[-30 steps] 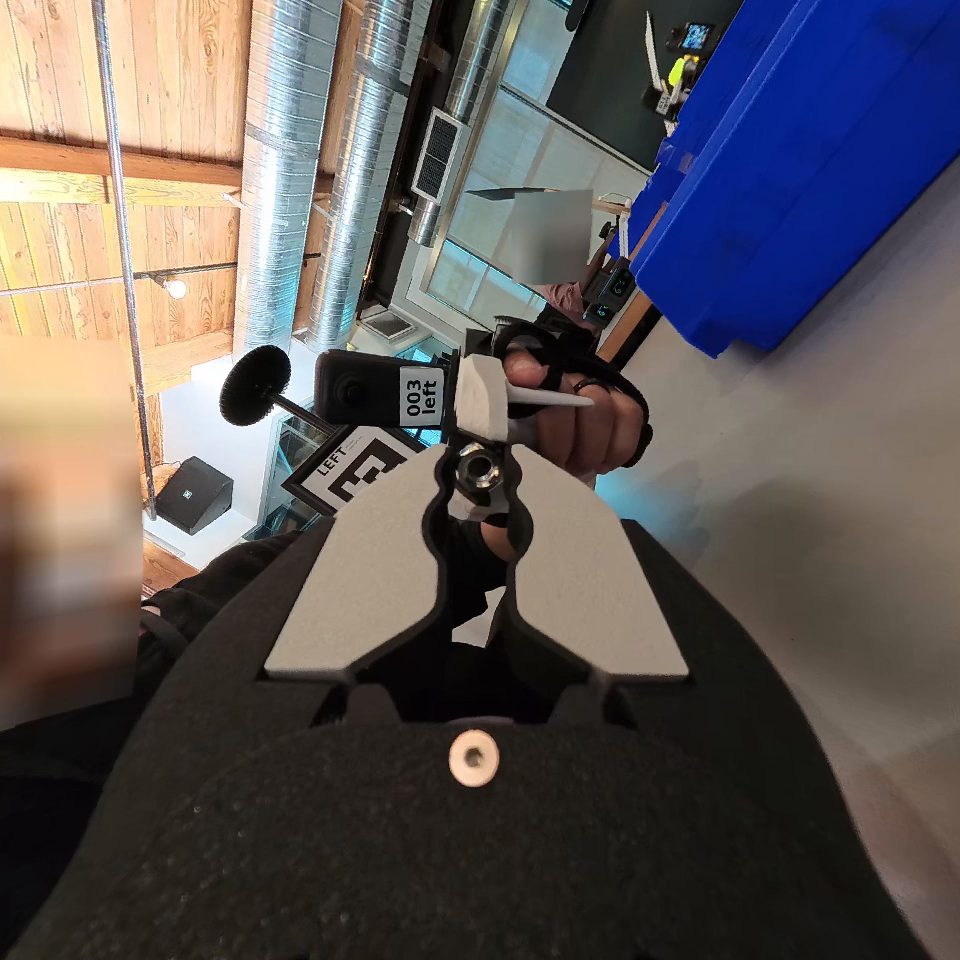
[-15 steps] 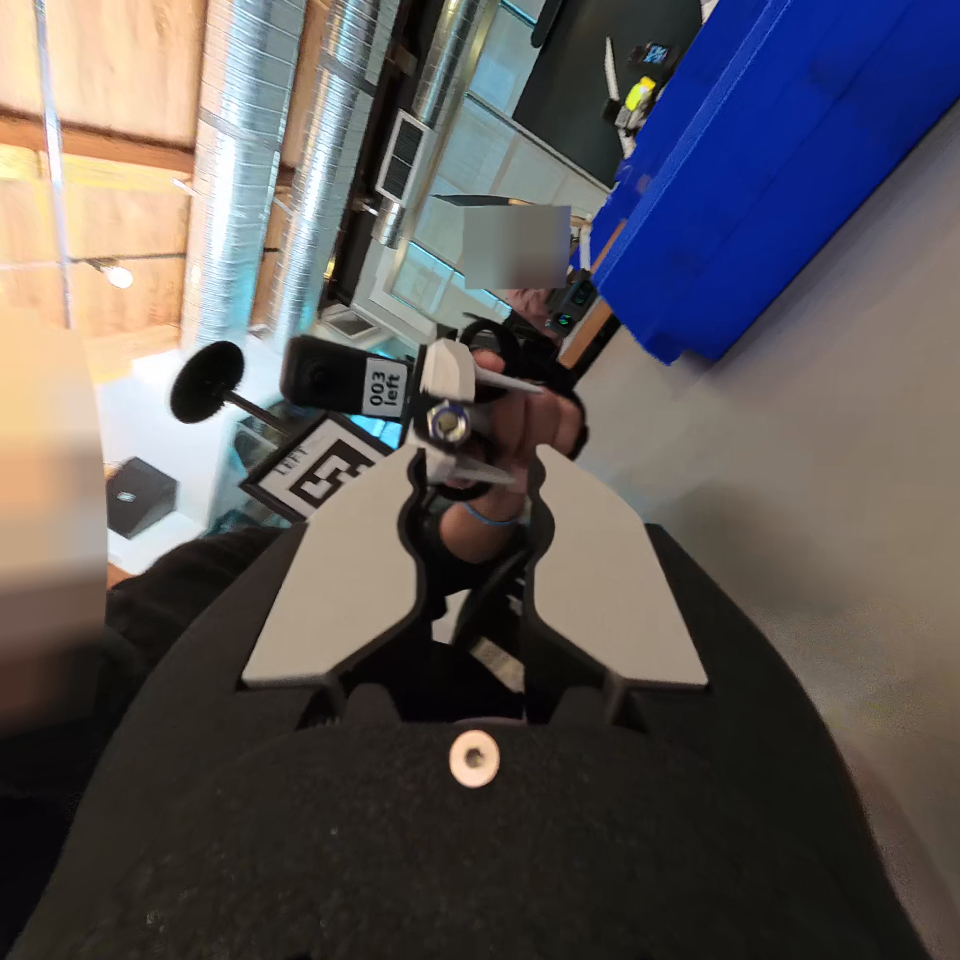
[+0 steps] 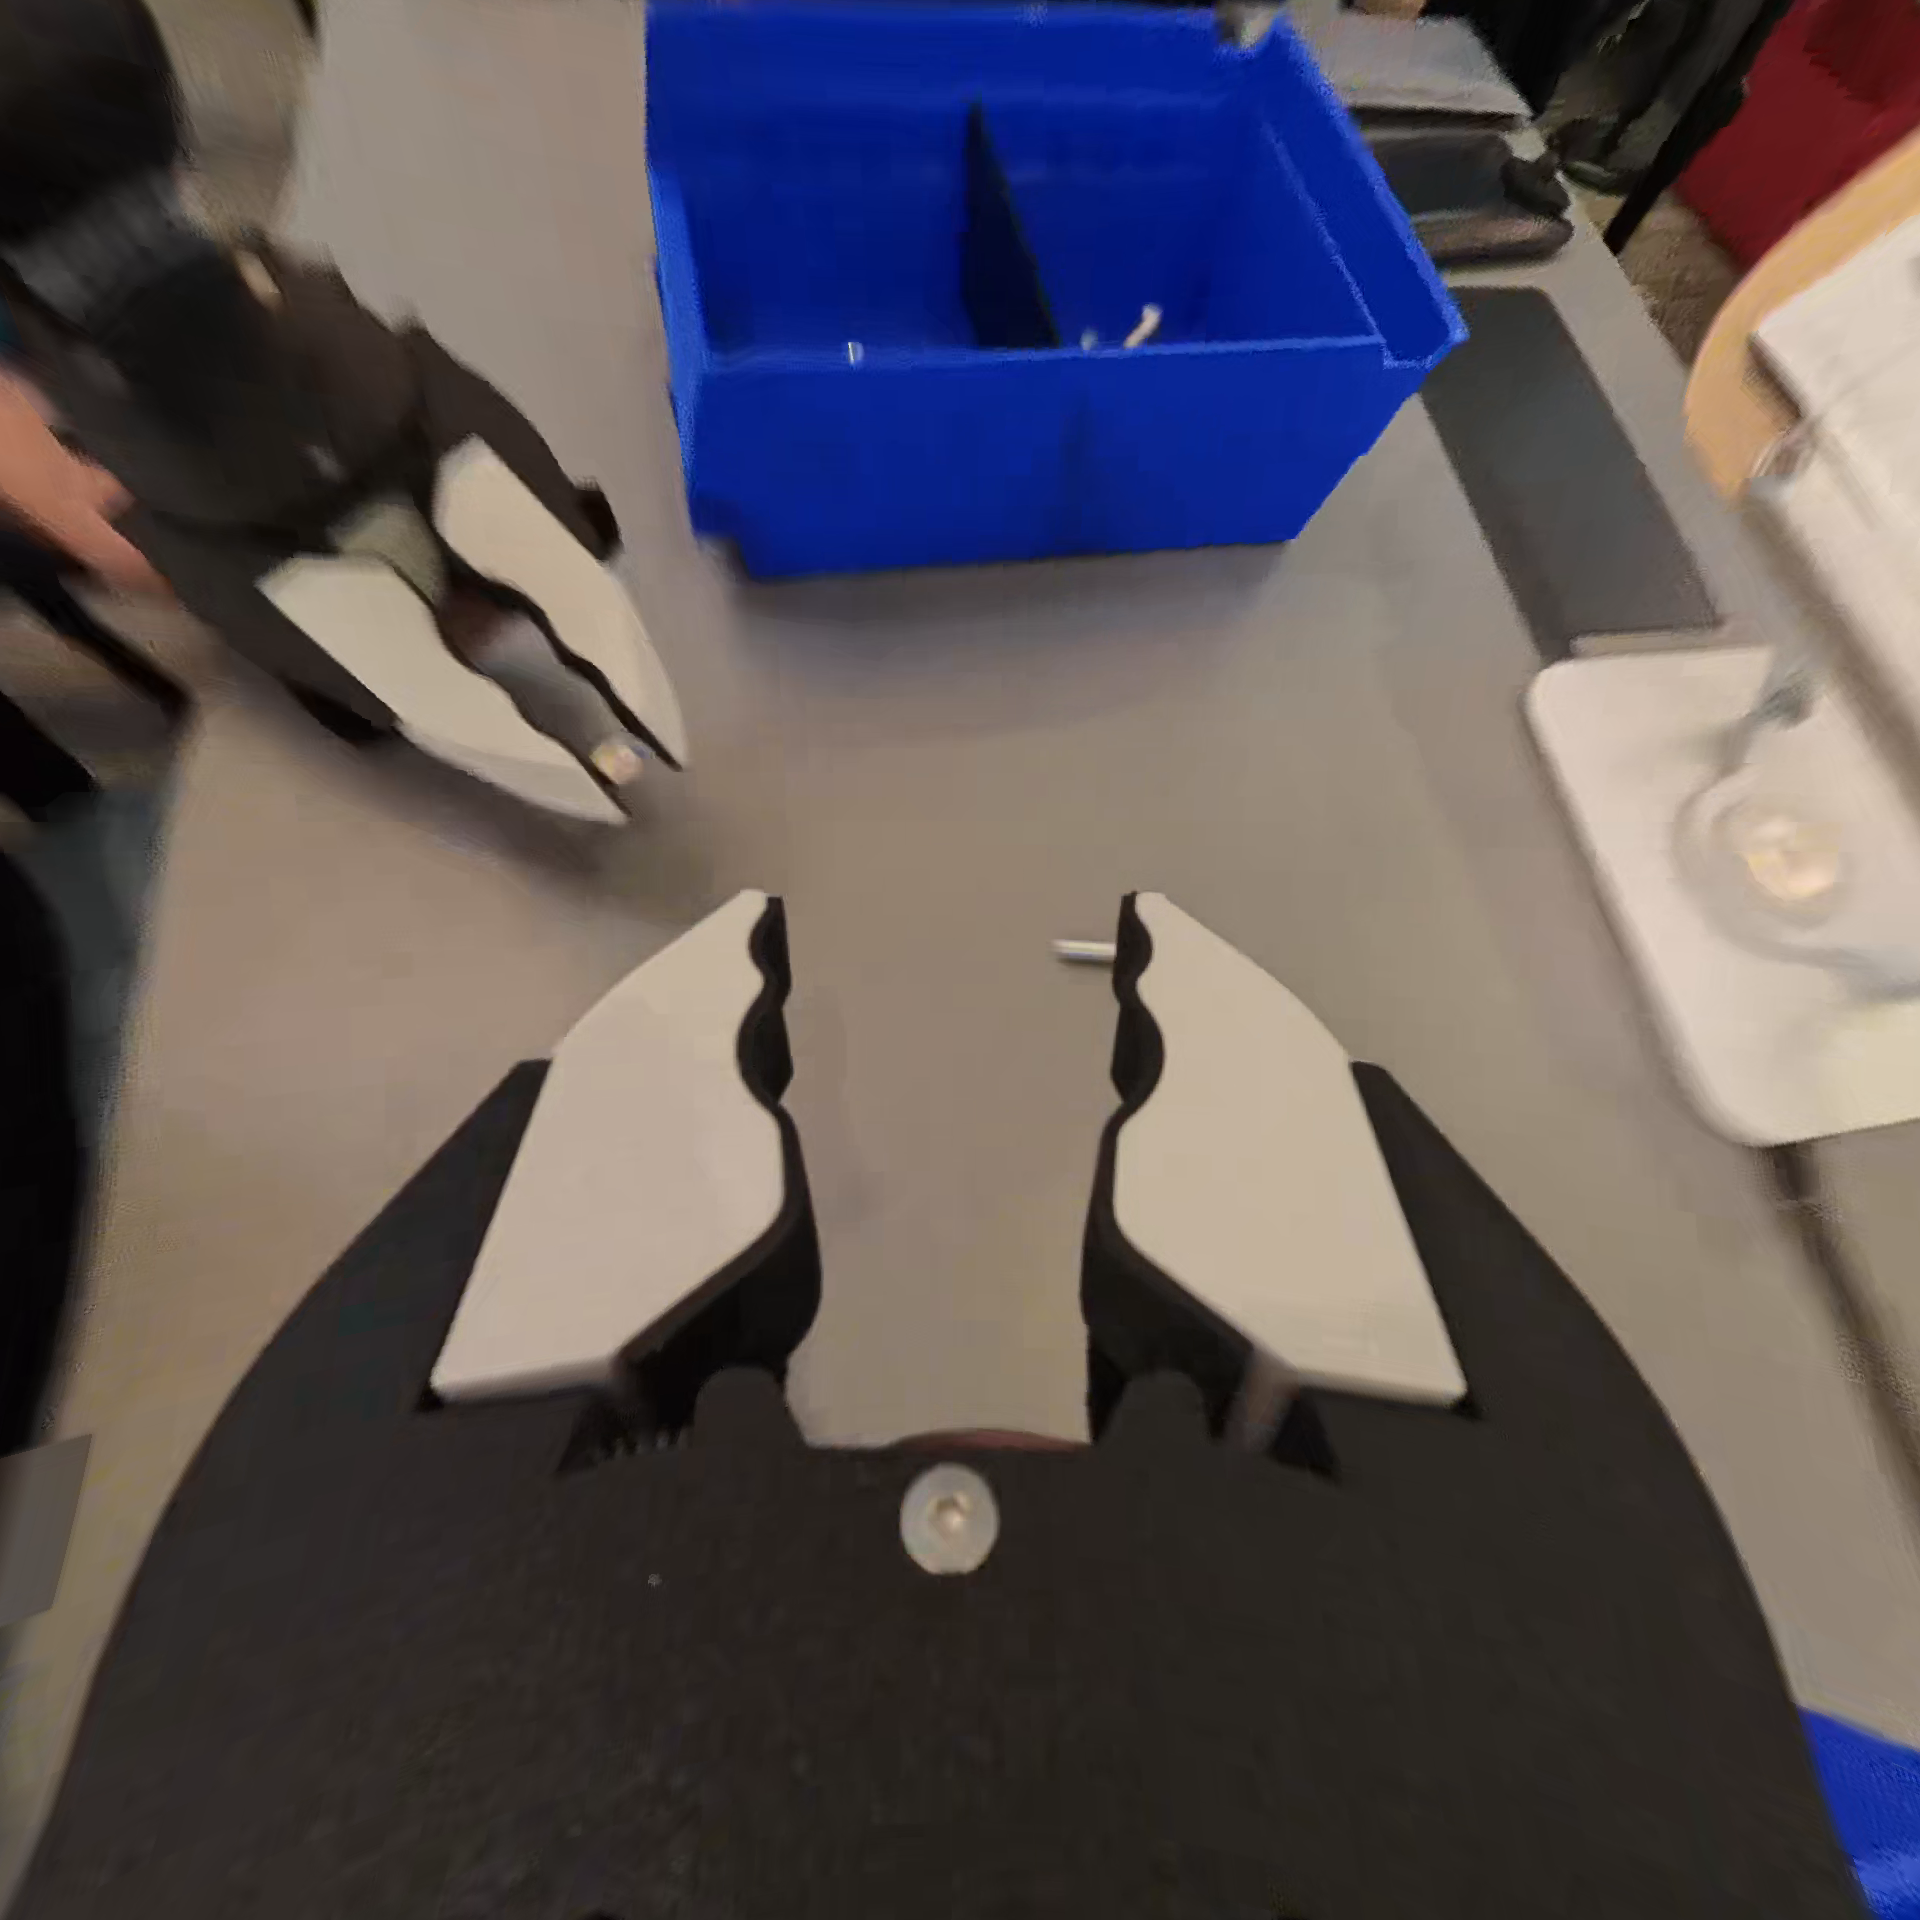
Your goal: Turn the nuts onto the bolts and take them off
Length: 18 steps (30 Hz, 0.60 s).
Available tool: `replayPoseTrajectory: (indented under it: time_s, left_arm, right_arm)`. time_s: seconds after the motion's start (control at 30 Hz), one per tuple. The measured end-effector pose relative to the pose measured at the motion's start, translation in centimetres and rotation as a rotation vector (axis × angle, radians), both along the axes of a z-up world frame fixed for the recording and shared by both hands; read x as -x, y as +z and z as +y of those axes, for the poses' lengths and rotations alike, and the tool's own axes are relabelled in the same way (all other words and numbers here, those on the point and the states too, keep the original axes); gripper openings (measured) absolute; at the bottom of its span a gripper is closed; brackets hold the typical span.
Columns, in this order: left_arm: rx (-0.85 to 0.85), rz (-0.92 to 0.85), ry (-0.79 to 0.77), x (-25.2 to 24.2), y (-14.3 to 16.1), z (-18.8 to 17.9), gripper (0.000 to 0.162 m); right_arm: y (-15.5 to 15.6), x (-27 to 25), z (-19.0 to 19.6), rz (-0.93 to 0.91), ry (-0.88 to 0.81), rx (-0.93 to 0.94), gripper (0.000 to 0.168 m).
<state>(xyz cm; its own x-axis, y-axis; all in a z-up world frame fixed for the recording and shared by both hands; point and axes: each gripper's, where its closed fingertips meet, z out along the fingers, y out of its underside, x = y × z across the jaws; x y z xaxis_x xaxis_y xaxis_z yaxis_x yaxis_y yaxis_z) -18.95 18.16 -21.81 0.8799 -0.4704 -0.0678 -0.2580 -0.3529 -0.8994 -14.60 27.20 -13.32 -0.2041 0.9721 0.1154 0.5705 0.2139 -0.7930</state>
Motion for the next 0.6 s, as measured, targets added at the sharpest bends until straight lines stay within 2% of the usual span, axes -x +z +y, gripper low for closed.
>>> replayPoseTrajectory:
  time_s: [0.1,0.17,0.3,0.43,0.6]
  left_arm:
    - [-0.018,0.081,-0.003,0.3,-0.1,-0.2,0.018]
    - [-0.032,0.106,0.0,0.5,0.1,-0.2,0.018]
    - [-0.019,0.085,0.0,0.8,0.1,-0.2,0.018]
    - [0.001,0.057,-0.01,1.2,-0.2,-0.1,0.018]
    - [-0.002,0.002,-0.062,1.3,-0.3,0.0,0.018]
  right_arm:
    - [-1.1,1.0,3.2,-0.189,0.158,-0.289,0.064]
    - [-3.1,1.5,5.1,-0.298,0.26,-0.403,0.062]
    - [-7.0,2.7,7.8,-0.396,0.451,-0.609,0.056]
    - [-10.6,3.9,9.1,-0.438,0.575,-0.668,0.055]
    - [-13.5,5.4,8.4,-0.427,0.72,-0.667,0.039]
